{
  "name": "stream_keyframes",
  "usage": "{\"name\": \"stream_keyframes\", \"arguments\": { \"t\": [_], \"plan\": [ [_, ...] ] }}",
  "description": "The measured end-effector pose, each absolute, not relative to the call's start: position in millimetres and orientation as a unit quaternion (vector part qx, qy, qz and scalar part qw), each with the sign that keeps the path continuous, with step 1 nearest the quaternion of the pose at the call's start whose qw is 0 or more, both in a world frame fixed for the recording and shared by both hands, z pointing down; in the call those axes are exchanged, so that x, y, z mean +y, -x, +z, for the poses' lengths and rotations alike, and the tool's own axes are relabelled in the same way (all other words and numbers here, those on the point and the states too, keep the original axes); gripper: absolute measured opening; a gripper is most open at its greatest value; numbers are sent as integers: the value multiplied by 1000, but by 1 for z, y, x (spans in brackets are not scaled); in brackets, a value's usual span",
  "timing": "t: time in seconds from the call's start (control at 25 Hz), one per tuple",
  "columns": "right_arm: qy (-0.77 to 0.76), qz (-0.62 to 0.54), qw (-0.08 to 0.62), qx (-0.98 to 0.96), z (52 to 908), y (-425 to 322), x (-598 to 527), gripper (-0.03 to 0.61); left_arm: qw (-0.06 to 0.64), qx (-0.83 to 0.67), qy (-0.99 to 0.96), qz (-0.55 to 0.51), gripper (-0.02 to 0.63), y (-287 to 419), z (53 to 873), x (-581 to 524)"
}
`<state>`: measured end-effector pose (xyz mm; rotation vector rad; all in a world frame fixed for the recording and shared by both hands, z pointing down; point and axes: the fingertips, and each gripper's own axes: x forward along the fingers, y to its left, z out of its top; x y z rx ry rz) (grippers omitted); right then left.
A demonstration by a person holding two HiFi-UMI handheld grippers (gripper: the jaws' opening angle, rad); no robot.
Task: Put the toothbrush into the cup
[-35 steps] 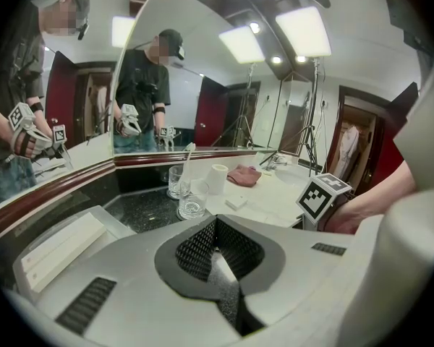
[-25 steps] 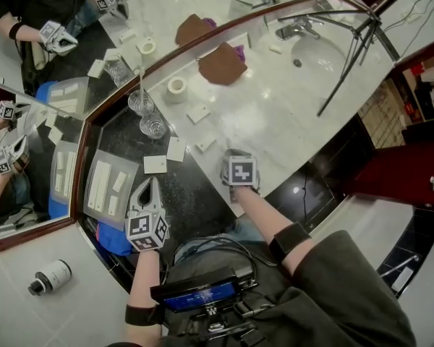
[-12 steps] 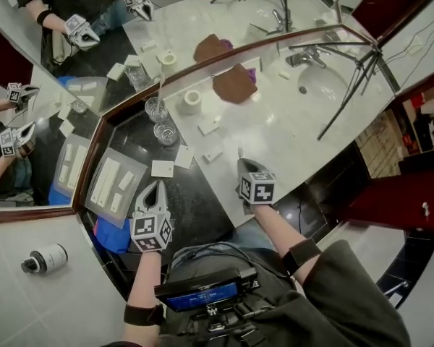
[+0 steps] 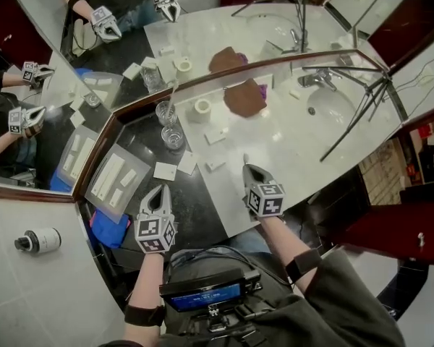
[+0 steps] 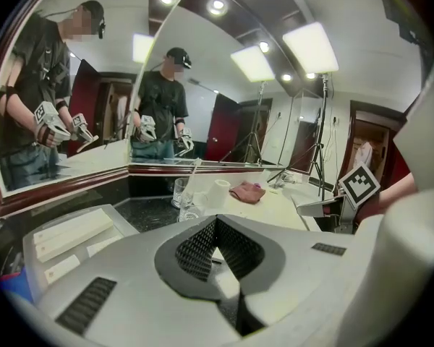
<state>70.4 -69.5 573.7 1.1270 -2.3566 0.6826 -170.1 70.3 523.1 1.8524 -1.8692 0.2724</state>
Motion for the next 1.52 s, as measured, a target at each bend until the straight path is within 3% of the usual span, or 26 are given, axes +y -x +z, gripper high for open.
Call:
{"name": "stream_keyframes", "arguments": {
  "t": [0.32,0.88,1.52],
  "plan": [
    [-330,207,160,-907,538,-36,-92,40,251,-702,-657,115,2,157,528,69],
    [-169,178,39,-969,455,109,-150,40,236,-747,-613,99,2,178,515,28],
    [-110,206,-27,-972,472,201,-177,40,230,-777,-579,85,2,201,556,-5]
  ]
}}
